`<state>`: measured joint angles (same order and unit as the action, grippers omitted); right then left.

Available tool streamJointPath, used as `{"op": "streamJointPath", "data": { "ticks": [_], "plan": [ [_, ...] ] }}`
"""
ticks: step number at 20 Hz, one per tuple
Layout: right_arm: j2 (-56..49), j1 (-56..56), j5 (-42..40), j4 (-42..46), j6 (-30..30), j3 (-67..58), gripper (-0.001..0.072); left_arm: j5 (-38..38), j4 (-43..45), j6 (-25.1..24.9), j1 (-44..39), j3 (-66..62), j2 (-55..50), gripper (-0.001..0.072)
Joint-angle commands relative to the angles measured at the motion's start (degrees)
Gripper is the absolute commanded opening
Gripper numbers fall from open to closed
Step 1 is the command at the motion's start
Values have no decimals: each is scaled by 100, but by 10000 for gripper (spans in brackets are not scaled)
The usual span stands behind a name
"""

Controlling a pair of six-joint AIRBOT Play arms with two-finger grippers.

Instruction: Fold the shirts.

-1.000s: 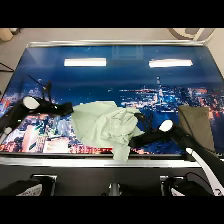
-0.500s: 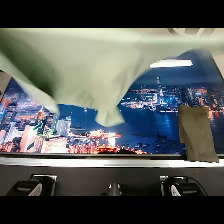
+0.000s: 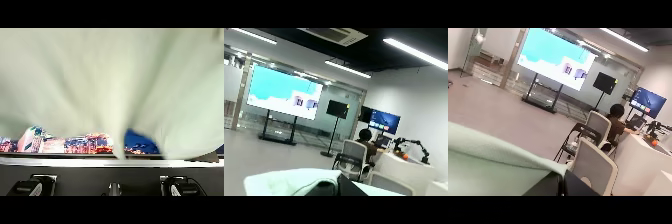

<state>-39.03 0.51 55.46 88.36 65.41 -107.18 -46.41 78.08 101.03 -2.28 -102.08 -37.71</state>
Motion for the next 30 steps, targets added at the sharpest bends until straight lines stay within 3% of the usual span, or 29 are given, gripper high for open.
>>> {"op": "streamJointPath", "data": {
  "ticks": [1, 3, 6, 9, 11, 15, 21, 22, 23, 24, 25, 27, 28, 30],
  "plan": [
    [-404, -4, -92, 118, -299, -48, 13, -1025, 673, -160, 7, -22, -297, 24],
    [-870, -7, 179, 306, -332, -42, 13, -1517, 907, -164, 7, 109, -691, 24],
    [-1906, -7, 693, 529, -334, -39, 13, -1611, 922, -374, 7, 708, -1377, 24],
    [-3252, -4, 756, 514, -203, 74, 13, -1386, 1008, -376, 9, 1469, -2262, 24],
    [-4179, -7, 417, 509, 374, 76, 14, -927, 1027, -374, 20, 1847, -3010, 25],
    [-5377, -4, -81, -140, 1469, 76, 15, -494, 1016, -367, 37, 1803, -4459, 25],
    [-6496, 7, 632, -1657, 1464, 76, 31, -1191, -44, -330, 28, 1805, -5545, 29],
    [-6544, -24, 791, -1947, 1292, 74, 136, -1388, -111, -350, 50, 1805, -5569, 112],
    [-6518, -96, 960, -2229, 951, 44, 322, -1644, -92, -376, 118, 1755, -5554, 373],
    [-6446, -236, 1246, -2468, 553, -15, 475, -2081, -50, -382, 264, 1609, -5552, 587],
    [-6343, -413, 1591, -2520, 269, -50, 500, -2568, -52, -605, 457, 1495, -5530, 598],
    [-6183, -885, 2712, -2398, -81, -42, 479, -3440, -55, -1003, 918, 1602, -5379, 595],
    [-6183, -1091, 3303, -2240, -107, 48, 398, -3713, -57, -1008, 1147, 1886, -5252, 595],
    [-6177, -1270, 4046, -2098, -422, 605, 386, -3773, -269, -1182, 1475, 2922, -4878, 588]
  ]
}}
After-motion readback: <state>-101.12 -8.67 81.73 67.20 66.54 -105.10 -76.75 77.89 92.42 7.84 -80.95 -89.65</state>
